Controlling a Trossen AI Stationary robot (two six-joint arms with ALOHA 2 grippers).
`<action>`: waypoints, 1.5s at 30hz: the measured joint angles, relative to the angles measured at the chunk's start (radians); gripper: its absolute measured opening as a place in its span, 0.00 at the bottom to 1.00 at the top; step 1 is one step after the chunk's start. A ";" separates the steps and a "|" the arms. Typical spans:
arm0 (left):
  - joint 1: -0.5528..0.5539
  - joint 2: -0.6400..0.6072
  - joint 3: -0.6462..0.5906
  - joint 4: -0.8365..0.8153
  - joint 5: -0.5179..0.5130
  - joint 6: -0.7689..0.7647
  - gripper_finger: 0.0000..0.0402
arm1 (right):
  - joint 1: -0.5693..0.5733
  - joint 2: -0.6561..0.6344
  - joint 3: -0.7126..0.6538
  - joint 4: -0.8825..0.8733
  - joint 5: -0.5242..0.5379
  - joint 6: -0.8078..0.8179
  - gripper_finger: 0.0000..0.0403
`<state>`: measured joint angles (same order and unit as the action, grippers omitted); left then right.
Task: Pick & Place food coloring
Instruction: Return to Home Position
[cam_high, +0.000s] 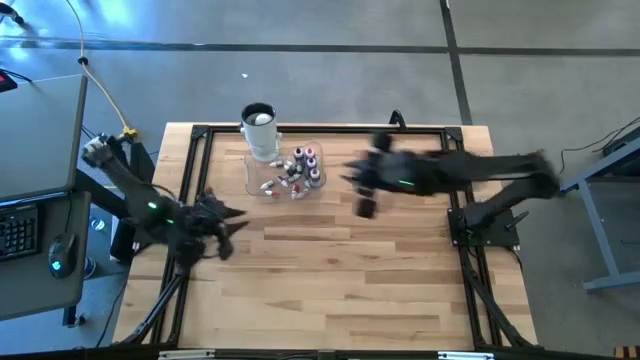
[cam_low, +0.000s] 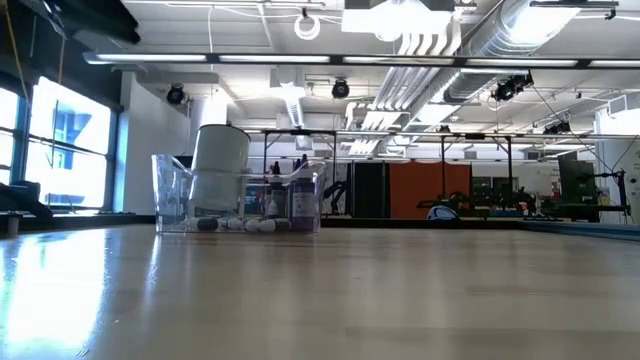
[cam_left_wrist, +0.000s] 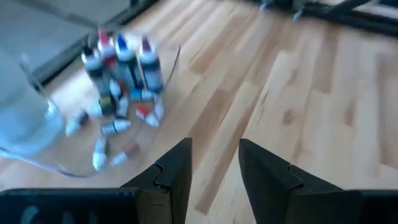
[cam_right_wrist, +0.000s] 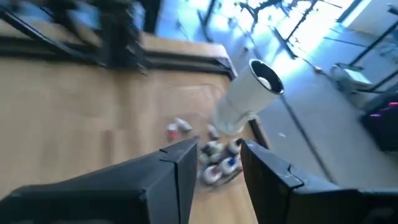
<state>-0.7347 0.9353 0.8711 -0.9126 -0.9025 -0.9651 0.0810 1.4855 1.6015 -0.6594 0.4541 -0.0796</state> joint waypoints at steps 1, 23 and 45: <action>-0.030 -0.041 0.000 -0.028 -0.022 0.016 0.32 | 0.032 -0.054 -0.019 -0.031 0.012 0.038 0.29; -0.205 -0.601 -0.715 1.096 0.129 0.918 0.32 | 0.427 -1.140 -1.397 0.896 0.291 -0.116 0.25; 0.662 -0.661 -0.844 1.133 0.817 0.933 0.32 | 0.431 -1.478 -1.532 0.612 0.333 -0.011 0.25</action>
<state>-0.0732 0.2744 0.0271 0.2201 -0.0853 -0.0324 0.5117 0.0074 0.0692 -0.0474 0.7871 -0.0911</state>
